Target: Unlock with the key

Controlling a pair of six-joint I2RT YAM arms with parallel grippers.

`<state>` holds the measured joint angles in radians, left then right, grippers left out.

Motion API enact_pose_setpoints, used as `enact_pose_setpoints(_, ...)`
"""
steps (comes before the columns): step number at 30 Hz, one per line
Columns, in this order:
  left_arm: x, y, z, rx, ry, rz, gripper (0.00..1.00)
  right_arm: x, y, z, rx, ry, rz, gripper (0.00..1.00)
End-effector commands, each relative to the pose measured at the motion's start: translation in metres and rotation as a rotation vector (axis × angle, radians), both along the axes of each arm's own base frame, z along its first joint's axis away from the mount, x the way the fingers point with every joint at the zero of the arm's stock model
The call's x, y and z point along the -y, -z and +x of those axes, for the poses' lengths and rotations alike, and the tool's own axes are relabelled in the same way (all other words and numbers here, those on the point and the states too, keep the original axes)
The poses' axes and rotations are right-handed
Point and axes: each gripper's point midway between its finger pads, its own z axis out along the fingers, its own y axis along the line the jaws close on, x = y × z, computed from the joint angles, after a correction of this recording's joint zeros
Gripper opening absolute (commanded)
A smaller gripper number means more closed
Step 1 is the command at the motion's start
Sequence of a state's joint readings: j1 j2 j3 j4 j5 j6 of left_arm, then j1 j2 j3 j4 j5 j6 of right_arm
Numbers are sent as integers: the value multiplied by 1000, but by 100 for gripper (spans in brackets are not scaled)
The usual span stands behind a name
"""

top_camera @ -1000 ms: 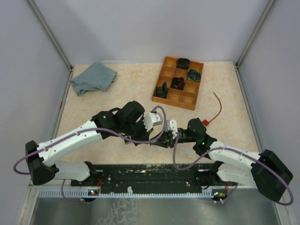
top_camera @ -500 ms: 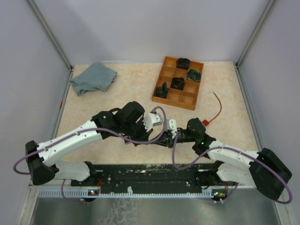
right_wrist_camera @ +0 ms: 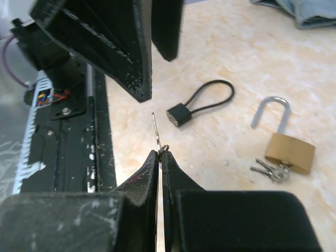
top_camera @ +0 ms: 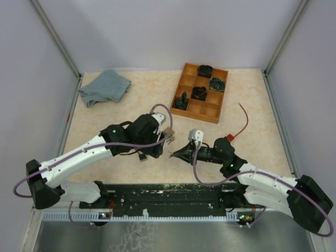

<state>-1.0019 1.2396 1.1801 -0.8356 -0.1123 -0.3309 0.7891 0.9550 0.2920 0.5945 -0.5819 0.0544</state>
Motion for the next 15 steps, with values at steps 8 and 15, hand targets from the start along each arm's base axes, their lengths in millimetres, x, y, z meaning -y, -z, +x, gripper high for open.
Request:
enact_pose_setpoints(8, -84, 102, 25, -267, -731, 256, 72, 22, -4, 21, 48, 203, 69, 0)
enact_pose_setpoints(15, -91, 134, 40, -326, -782, 323, 70, 28, -13, 14, 73, 199, 106, 0)
